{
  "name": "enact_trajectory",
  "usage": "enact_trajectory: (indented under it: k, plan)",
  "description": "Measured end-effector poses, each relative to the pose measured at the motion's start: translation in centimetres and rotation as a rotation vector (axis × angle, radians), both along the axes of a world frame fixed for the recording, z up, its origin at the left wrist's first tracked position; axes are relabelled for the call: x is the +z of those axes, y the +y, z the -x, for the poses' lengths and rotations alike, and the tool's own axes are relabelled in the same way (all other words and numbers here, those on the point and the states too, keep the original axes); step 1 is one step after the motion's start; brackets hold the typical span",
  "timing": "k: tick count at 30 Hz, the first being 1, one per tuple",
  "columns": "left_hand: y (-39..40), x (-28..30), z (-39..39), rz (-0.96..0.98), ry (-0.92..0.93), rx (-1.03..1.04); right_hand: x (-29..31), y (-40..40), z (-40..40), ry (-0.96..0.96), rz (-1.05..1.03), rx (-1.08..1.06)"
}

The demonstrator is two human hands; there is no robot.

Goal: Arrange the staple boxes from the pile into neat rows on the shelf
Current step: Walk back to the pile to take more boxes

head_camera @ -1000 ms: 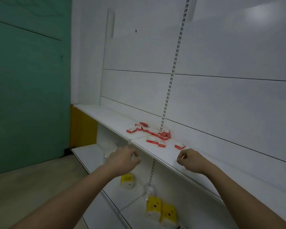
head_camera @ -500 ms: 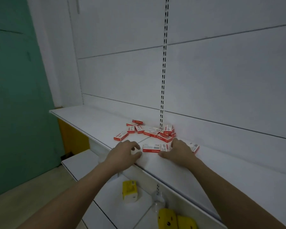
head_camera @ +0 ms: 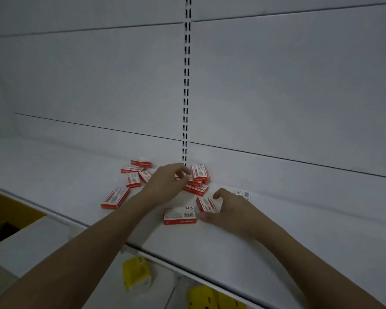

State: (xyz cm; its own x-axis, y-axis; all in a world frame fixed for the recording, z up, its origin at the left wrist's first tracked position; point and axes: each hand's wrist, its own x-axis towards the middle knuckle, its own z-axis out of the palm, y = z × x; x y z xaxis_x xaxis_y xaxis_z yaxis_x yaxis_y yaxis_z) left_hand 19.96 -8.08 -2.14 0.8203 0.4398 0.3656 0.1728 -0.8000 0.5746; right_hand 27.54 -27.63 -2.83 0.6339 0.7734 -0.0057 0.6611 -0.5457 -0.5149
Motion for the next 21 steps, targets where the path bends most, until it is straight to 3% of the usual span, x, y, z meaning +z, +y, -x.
enact_trajectory:
  k: [3, 6, 9, 12, 17, 21]
  plan:
    - [1.6, 1.1, -2.2, 0.028, -0.039, -0.07, 0.7, 0.3, 0.1, 0.004, 0.045, 0.01]
    - [3.3, 1.6, -4.1, 0.037, -0.047, -0.186, 1.9, 0.4, -1.0, -0.12, 0.191, 0.122]
    - [3.7, 0.9, -5.6, -0.123, 0.048, -0.403, 2.5, 1.4, -1.4, -0.111, 0.312, 0.237]
    - [3.5, 0.0, -6.7, -0.358, 0.198, -0.52, 2.8, 1.7, -2.0, -0.064, 0.268, 0.227]
    - [5.2, -0.1, -6.2, -0.439, 0.175, -0.442, 3.0, 1.5, -3.4, -0.009, 0.29, 0.038]
    - [8.2, 0.6, -4.3, -0.431, 0.317, -0.291, 3.5, 1.9, -4.3, 0.089, 0.204, -0.01]
